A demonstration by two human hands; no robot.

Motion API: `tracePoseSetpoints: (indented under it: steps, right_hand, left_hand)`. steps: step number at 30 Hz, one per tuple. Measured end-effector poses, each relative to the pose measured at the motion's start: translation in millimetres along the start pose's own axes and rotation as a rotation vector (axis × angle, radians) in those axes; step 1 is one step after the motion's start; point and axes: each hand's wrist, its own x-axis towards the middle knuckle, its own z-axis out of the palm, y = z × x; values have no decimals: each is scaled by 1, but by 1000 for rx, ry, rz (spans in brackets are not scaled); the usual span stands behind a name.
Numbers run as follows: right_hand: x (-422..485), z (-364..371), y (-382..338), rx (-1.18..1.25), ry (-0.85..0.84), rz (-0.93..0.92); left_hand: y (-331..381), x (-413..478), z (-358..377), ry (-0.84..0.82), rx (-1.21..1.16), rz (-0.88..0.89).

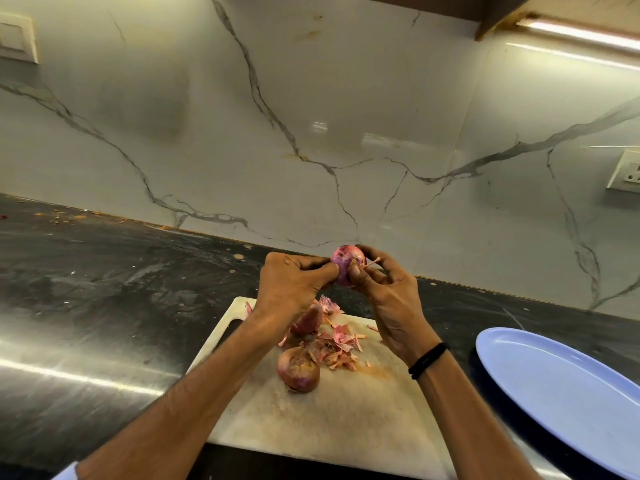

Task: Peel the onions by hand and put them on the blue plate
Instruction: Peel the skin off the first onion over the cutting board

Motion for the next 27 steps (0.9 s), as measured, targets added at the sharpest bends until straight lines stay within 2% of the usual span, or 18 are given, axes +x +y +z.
tracePoseSetpoints:
  steps: [5, 13, 21, 27]
  right_hand:
    - [0, 1, -2, 84, -11, 41]
    - [-2, 2, -6, 151, -4, 71]
    - [-6, 10, -9, 190, -37, 148]
    - [-6, 7, -12, 273, 3, 198]
  left_hand:
    - [2, 0, -3, 50, 24, 12]
    - [6, -3, -1, 33, -84, 27]
    - [0, -3, 0, 98, 194, 180]
    - [-2, -1, -3, 153, 241, 160]
